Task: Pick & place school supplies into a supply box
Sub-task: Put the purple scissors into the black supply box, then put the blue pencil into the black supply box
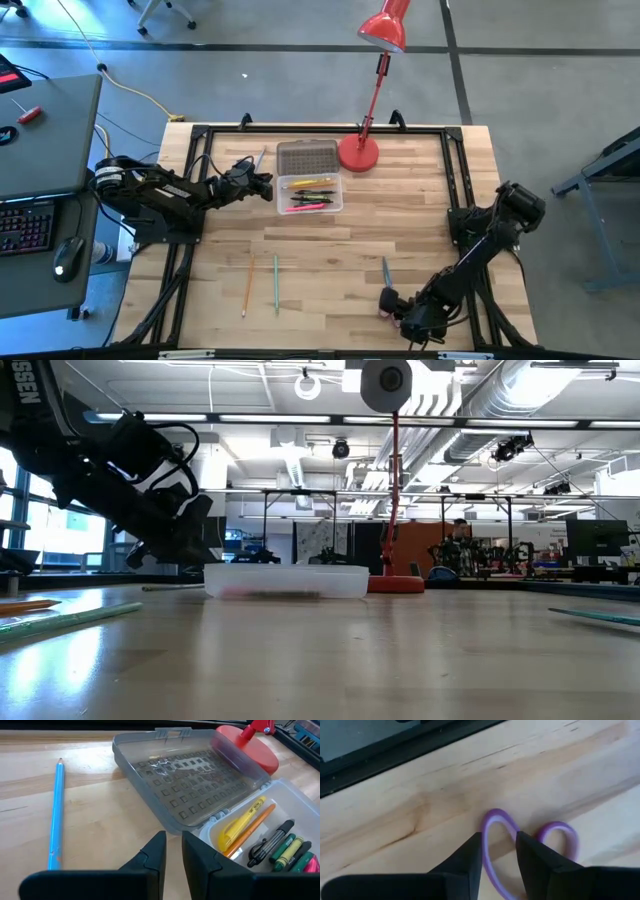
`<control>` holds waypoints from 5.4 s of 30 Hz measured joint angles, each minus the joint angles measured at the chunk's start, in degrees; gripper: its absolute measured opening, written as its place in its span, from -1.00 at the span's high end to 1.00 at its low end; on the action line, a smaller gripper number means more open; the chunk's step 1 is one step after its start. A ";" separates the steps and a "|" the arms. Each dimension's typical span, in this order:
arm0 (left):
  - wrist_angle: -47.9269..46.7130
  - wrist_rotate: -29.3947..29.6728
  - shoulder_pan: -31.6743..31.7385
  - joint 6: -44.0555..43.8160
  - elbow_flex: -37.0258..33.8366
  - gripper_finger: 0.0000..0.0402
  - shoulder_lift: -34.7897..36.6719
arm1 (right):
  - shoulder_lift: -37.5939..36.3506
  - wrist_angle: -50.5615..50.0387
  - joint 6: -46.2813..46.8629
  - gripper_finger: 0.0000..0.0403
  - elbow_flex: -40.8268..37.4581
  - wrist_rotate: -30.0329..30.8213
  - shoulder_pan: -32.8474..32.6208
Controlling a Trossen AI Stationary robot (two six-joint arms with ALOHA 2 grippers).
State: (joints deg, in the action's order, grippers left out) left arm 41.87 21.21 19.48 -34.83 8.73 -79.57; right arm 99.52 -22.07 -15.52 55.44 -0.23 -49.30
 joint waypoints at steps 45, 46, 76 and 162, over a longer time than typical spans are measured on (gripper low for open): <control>0.05 -0.17 -0.01 -0.02 -0.02 0.54 0.00 | 2.12 27.19 -9.90 0.99 10.79 10.02 44.57; 0.06 -0.17 0.00 -0.02 0.00 0.54 0.00 | 3.56 27.13 -10.34 0.99 11.41 10.09 44.72; 0.03 -0.20 -0.02 0.00 -0.01 0.54 0.00 | 12.99 27.63 -20.66 0.66 14.16 16.09 48.69; -33.09 10.69 0.02 12.13 7.43 0.54 9.22 | 7.50 0.07 9.54 0.53 23.89 20.70 30.66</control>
State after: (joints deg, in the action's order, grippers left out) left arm 8.78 31.90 19.51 -22.70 16.16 -70.35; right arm 107.02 -22.00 -5.98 79.33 20.46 -18.63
